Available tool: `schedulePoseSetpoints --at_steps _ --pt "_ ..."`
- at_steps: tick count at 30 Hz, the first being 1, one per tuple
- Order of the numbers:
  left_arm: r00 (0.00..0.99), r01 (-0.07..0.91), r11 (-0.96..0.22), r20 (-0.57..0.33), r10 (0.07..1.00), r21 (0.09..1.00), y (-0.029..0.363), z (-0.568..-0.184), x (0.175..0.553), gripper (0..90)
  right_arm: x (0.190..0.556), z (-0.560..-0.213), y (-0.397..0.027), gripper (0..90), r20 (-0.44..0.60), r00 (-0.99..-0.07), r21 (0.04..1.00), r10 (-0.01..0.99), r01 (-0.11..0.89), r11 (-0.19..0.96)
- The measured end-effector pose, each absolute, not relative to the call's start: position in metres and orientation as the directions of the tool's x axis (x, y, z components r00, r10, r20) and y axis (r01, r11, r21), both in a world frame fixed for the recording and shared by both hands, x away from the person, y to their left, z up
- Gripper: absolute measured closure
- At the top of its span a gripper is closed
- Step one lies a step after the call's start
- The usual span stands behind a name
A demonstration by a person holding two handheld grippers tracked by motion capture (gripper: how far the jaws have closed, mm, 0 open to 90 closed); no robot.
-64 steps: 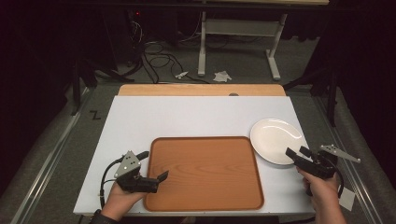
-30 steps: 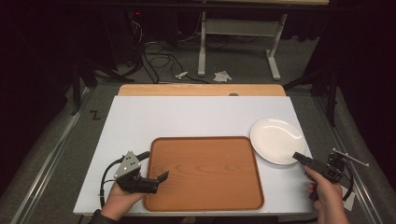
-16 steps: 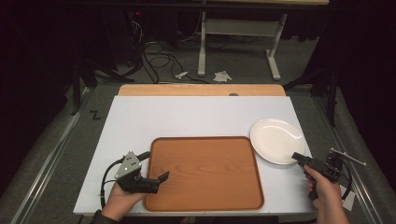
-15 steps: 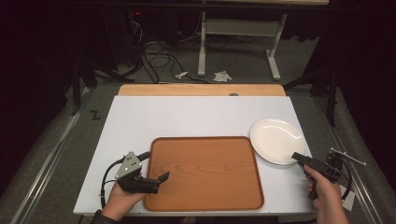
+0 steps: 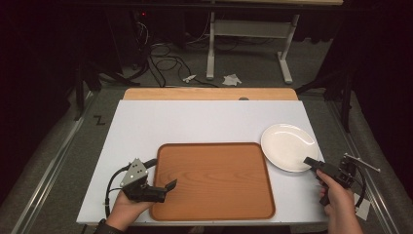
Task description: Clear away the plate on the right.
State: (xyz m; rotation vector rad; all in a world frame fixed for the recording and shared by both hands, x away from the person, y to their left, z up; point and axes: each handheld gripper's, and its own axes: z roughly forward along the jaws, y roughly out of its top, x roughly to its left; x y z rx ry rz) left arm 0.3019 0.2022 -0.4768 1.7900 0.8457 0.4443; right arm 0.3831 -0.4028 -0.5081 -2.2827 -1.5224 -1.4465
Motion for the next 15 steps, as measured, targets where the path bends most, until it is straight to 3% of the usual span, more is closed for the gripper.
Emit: schedulePoseSetpoints --at_steps 11,15 --pt "0.682 0.333 -0.19 -0.096 0.725 0.923 0.2026 -0.4767 0.3018 2.8 0.3875 -0.509 -0.4025 43.5 0.716 0.094 0.418 0.692 0.735 -0.533" --pt "0.682 0.334 -0.189 -0.098 0.725 0.924 0.2023 -0.4771 0.3022 2.8 0.388 -0.5099 -0.4037 48.1 0.715 0.094 0.419 0.693 0.736 -0.532"
